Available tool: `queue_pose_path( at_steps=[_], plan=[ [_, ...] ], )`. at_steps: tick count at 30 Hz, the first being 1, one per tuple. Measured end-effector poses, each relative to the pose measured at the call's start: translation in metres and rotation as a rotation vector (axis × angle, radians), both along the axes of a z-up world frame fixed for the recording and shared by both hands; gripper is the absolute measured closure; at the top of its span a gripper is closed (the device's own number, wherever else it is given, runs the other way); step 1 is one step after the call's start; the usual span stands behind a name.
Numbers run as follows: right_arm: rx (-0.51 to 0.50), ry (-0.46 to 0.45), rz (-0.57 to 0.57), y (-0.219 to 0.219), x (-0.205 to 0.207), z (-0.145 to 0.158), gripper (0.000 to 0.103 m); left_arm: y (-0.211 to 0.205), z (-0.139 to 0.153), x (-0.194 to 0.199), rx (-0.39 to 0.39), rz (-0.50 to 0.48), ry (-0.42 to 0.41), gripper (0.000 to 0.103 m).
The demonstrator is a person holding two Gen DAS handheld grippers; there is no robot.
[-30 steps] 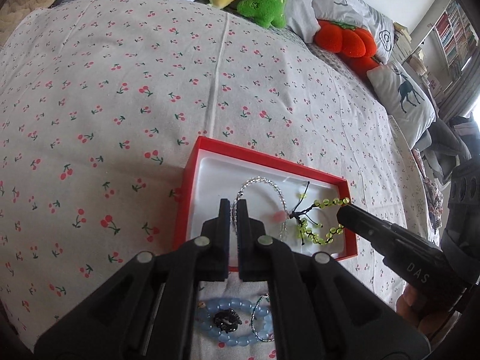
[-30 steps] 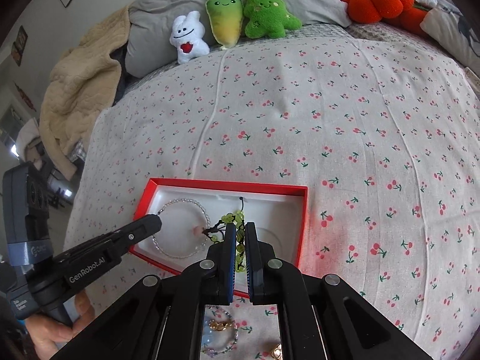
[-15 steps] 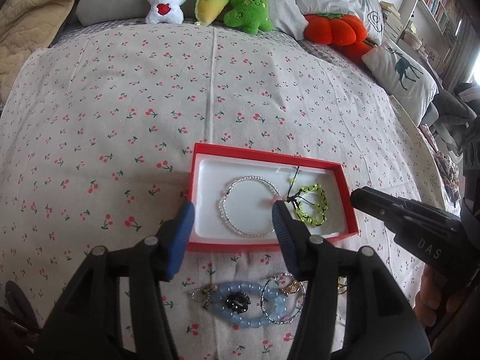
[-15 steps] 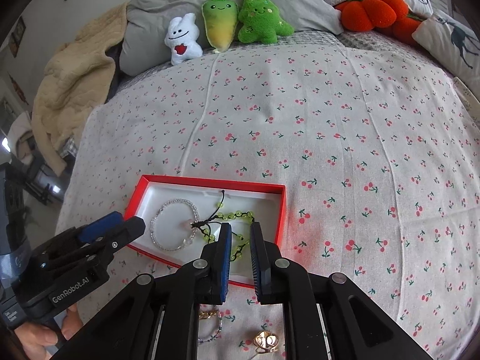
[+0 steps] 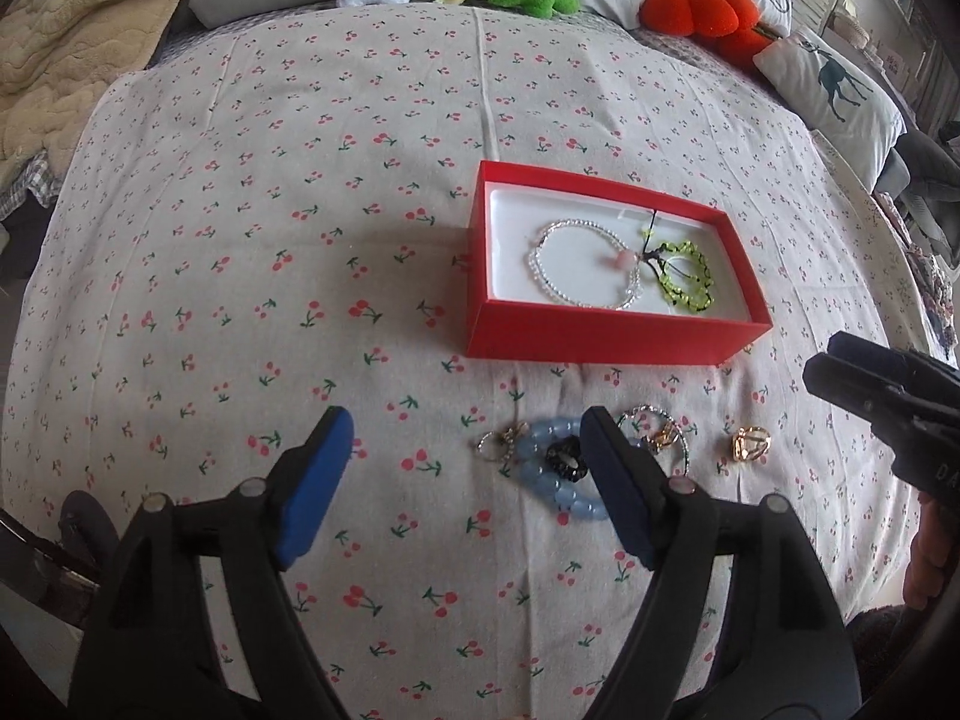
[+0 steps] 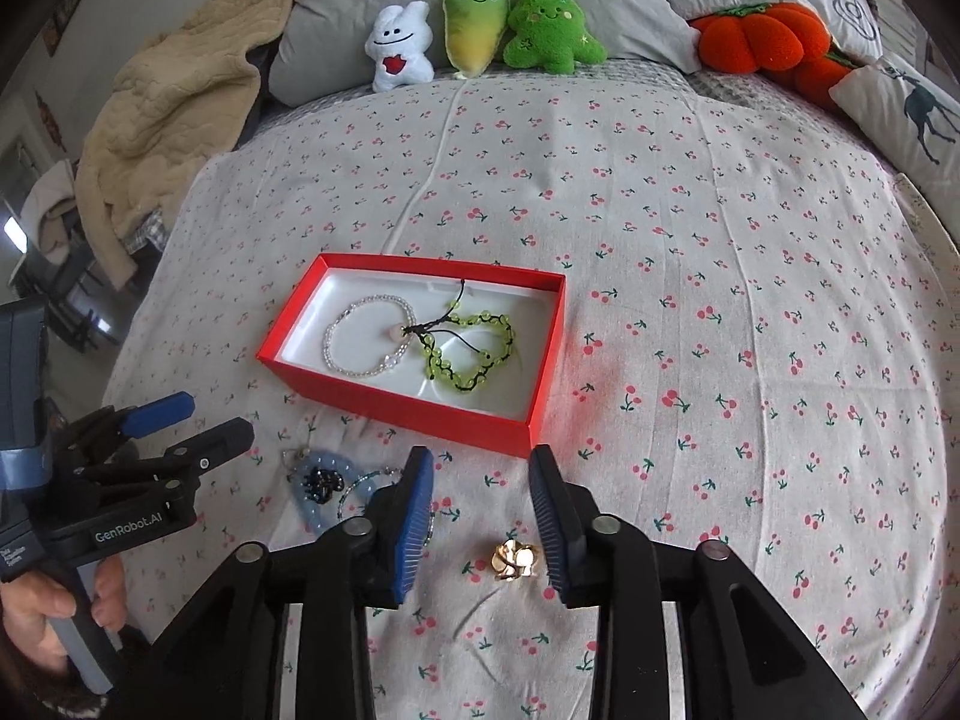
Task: Organize jewelry
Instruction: 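Lower the left tool onto the light-blue bead bracelet and close it, then grasp the seed-bead wire bracelet with the right tool while the left tool holds the blue bracelet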
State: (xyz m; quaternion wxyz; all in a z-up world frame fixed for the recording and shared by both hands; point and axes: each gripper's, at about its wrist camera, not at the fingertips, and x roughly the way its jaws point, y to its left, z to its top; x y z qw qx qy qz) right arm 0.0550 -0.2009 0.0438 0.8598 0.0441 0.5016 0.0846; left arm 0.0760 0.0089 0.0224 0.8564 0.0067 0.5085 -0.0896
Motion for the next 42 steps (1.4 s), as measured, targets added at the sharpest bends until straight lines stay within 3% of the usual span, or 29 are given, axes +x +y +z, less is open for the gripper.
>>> queue_pose_path(
  at_steps=[2, 9, 15, 19, 23, 26, 33, 37, 38, 42],
  plan=[
    [0.005, -0.013, 0.004, 0.0, -0.008, 0.001, 0.033, 0.003, -0.004, -0.006, 0.015, -0.003, 0.01, 0.025],
    [0.008, 0.064, -0.014, -0.003, -0.025, -0.014, 0.032, 0.009, -0.021, -0.023, 0.035, -0.011, 0.068, 0.025],
    [-0.003, 0.127, -0.02, -0.001, -0.038, -0.033, 0.032, 0.013, -0.04, -0.026, -0.057, 0.015, 0.14, 0.025],
    [-0.015, 0.158, -0.011, 0.001, -0.039, -0.045, 0.032, 0.01, -0.044, -0.022, -0.137, 0.035, 0.167, 0.039],
    [-0.029, 0.167, -0.009, -0.001, -0.037, -0.05, 0.032, -0.003, -0.047, -0.016, -0.165, 0.037, 0.177, 0.056],
    [-0.024, 0.173, -0.013, -0.002, -0.033, -0.051, 0.032, -0.015, -0.05, -0.011, -0.175, 0.034, 0.184, 0.063],
    [-0.018, 0.179, -0.014, -0.002, -0.028, -0.052, 0.032, -0.032, -0.057, -0.004, -0.114, 0.032, 0.176, 0.067],
    [-0.012, 0.172, -0.014, -0.001, -0.026, -0.05, 0.032, -0.034, -0.058, -0.005, -0.052, 0.026, 0.162, 0.081],
    [-0.01, 0.169, -0.015, -0.001, -0.025, -0.049, 0.032, -0.033, -0.058, -0.005, -0.037, 0.026, 0.16, 0.089],
    [0.021, 0.164, -0.019, 0.001, -0.023, -0.045, 0.032, -0.022, -0.056, -0.006, -0.057, 0.035, 0.169, 0.09]
  ],
)
